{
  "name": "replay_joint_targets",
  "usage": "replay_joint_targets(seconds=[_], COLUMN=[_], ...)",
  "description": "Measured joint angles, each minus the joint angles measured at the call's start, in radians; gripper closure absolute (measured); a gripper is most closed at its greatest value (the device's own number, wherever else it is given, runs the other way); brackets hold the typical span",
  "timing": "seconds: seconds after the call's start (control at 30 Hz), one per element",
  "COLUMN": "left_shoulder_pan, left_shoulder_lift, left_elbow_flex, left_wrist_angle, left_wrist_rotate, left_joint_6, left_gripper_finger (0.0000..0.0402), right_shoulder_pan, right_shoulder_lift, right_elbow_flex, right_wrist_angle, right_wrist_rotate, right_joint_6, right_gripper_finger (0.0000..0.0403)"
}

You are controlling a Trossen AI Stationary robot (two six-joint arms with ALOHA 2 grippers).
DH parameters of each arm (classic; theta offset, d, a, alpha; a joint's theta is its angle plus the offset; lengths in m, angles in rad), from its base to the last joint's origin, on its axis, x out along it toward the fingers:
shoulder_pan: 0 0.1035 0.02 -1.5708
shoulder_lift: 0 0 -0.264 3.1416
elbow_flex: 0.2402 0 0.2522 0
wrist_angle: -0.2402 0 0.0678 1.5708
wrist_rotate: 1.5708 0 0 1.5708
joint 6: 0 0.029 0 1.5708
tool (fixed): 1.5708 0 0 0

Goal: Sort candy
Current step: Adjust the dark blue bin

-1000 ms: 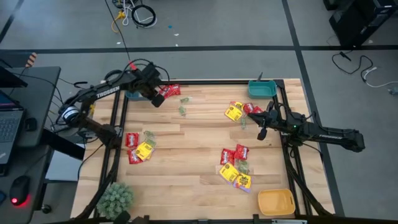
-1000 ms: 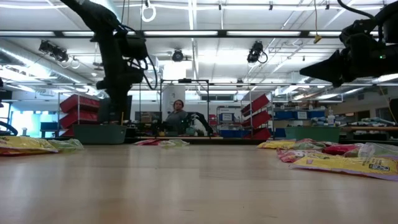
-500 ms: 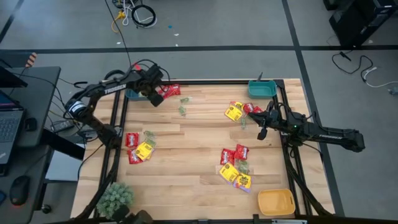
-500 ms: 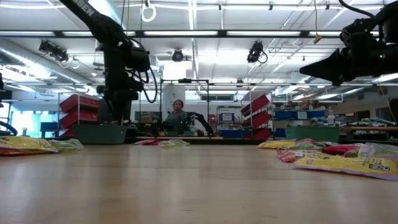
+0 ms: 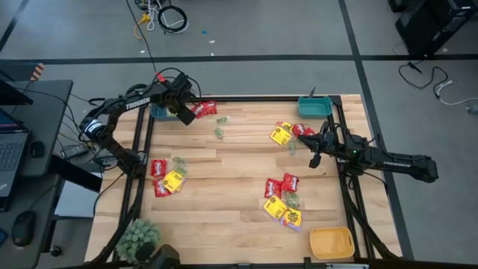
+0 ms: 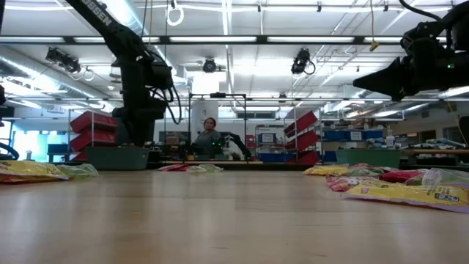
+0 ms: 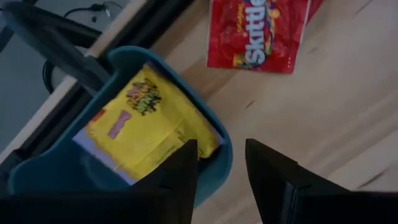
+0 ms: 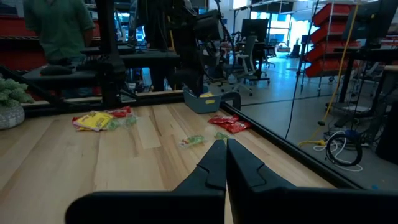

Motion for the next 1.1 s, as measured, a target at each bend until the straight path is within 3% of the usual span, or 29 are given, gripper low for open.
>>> replay_joint_targets(seconds=[0.27, 0.53, 1.1], left_shoulder_pan=[-0.003, -0.015, -0.177], left_shoulder_lift=[0.056, 0.056, 0.055], left_elbow_flex=[-0.013, -0.012, -0.011], left_wrist_angle=[0.018, 0.016, 0.036], left_wrist_rotate=[0.018, 0.109, 0.186], left_joint_6=[-0.005, -0.109, -0.276], left_gripper_finger=[0.0278, 0.0391, 0.0396], right_shoulder_pan=[0.000, 0.000, 0.000], right_shoulder_lift=[0.000, 0.000, 0.000], right_elbow_flex=[0.000, 0.000, 0.000], right_wrist_angle=[0.000, 0.004, 0.041], right_wrist_rotate=[0.000, 0.000, 0.000], right_joint_6=[0.000, 0.000, 0.000], right_gripper_finger=[0.0403, 0.0403, 0.0403])
